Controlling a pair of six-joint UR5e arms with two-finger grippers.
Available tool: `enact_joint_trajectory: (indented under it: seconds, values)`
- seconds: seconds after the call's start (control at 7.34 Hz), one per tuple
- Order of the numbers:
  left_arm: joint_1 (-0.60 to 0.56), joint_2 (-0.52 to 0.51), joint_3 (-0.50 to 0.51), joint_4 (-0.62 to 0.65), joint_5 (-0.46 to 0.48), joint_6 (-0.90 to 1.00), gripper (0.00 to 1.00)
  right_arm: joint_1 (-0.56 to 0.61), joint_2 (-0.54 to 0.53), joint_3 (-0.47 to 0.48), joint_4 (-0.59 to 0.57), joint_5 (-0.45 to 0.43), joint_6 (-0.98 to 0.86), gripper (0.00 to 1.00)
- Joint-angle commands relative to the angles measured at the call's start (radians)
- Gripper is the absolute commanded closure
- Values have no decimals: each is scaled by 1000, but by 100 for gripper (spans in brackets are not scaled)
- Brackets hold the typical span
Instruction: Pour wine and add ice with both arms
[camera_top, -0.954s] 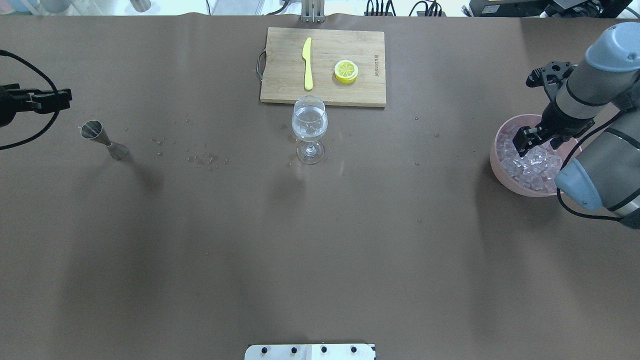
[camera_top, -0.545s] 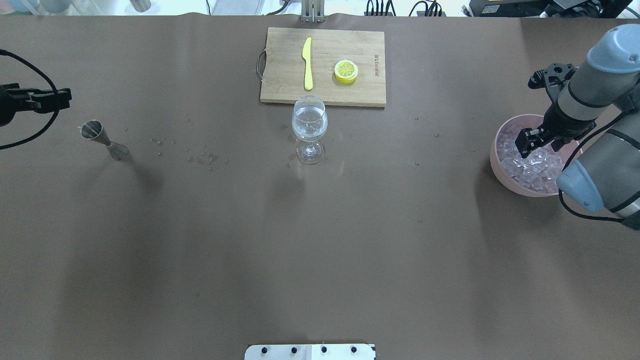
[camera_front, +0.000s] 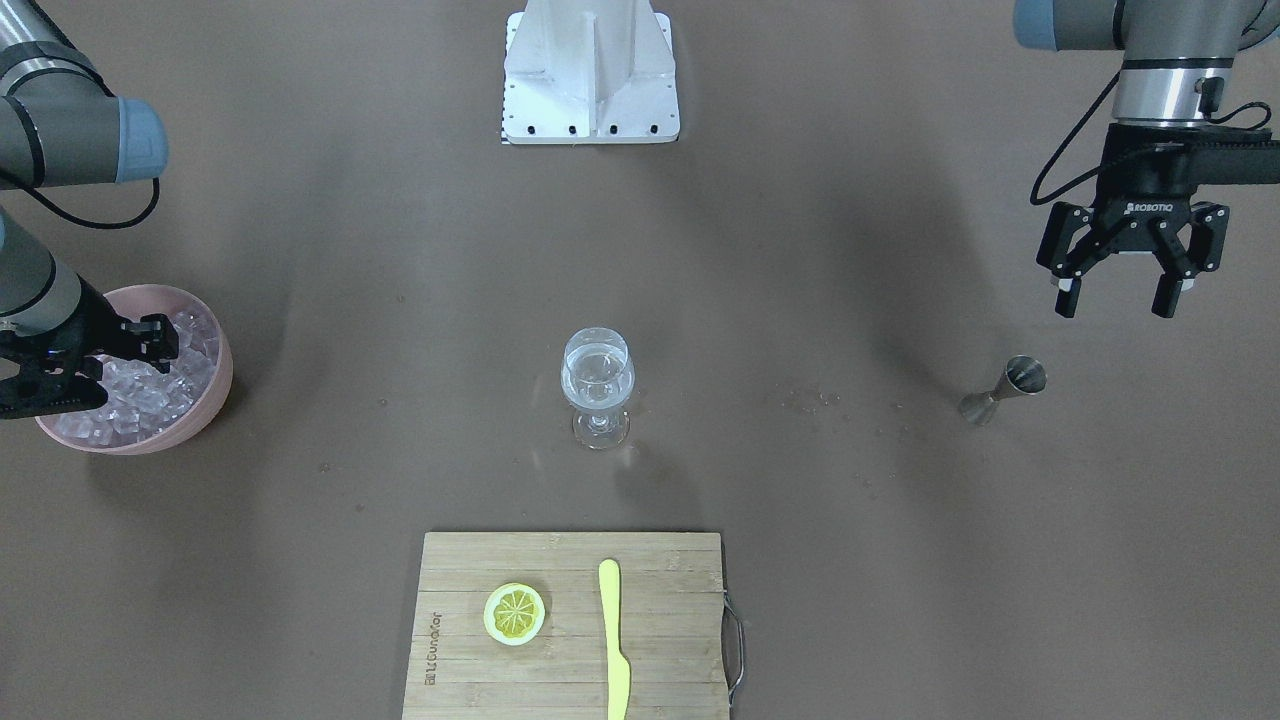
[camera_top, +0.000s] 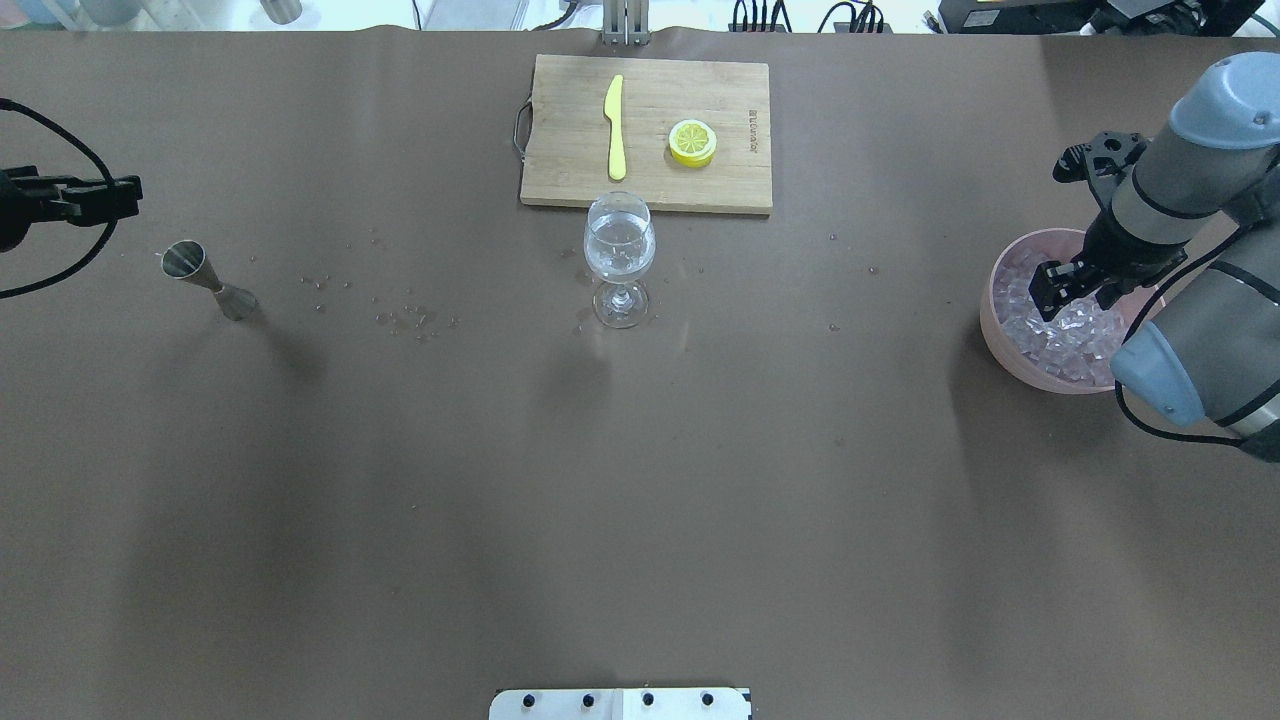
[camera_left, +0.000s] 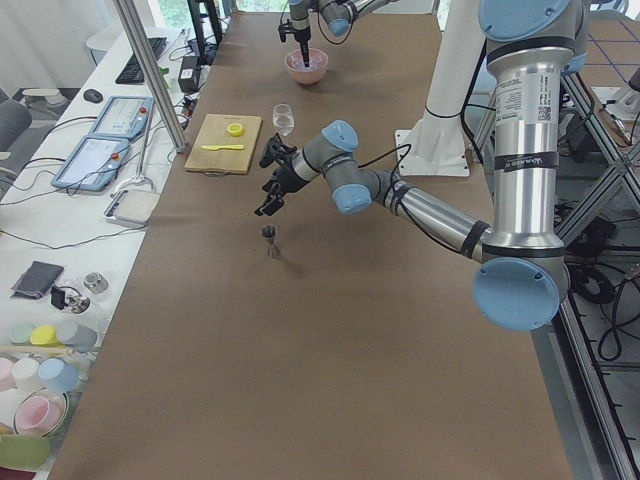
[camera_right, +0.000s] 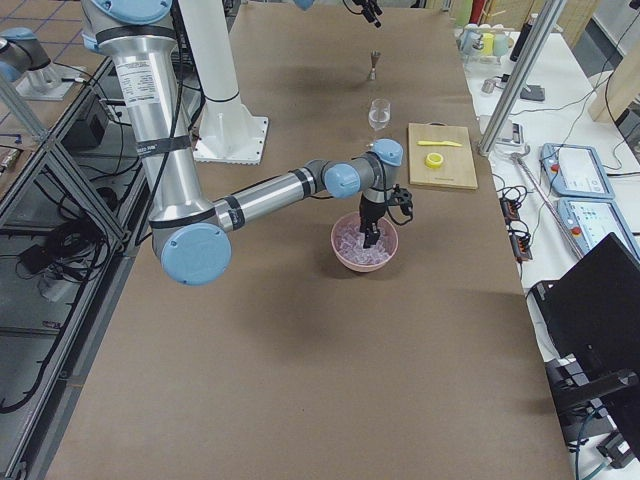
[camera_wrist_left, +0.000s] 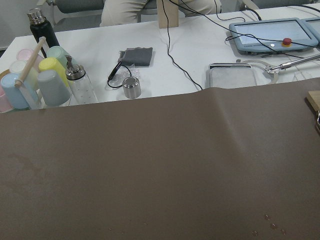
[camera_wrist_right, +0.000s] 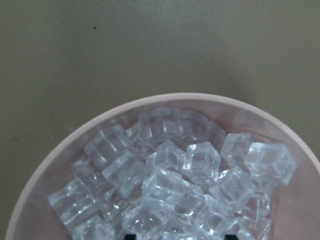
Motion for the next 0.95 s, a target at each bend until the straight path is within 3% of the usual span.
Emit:
enact_joint_trajectory:
  seconds: [0.0, 0.41, 0.54, 0.82]
  values:
    - [0, 0, 0, 0, 0, 0, 1, -15, 3, 0, 0, 4, 11, 61]
    - [-2, -3, 2, 0, 0, 0, 1, -12, 0, 6, 0, 10, -2, 76]
    - [-2, -8, 2, 0, 0, 0, 1, -11, 3, 14, 1, 26, -4, 100]
    - [-38, -12, 3, 19, -46, 33, 1, 85, 44, 60, -24, 110, -5, 100]
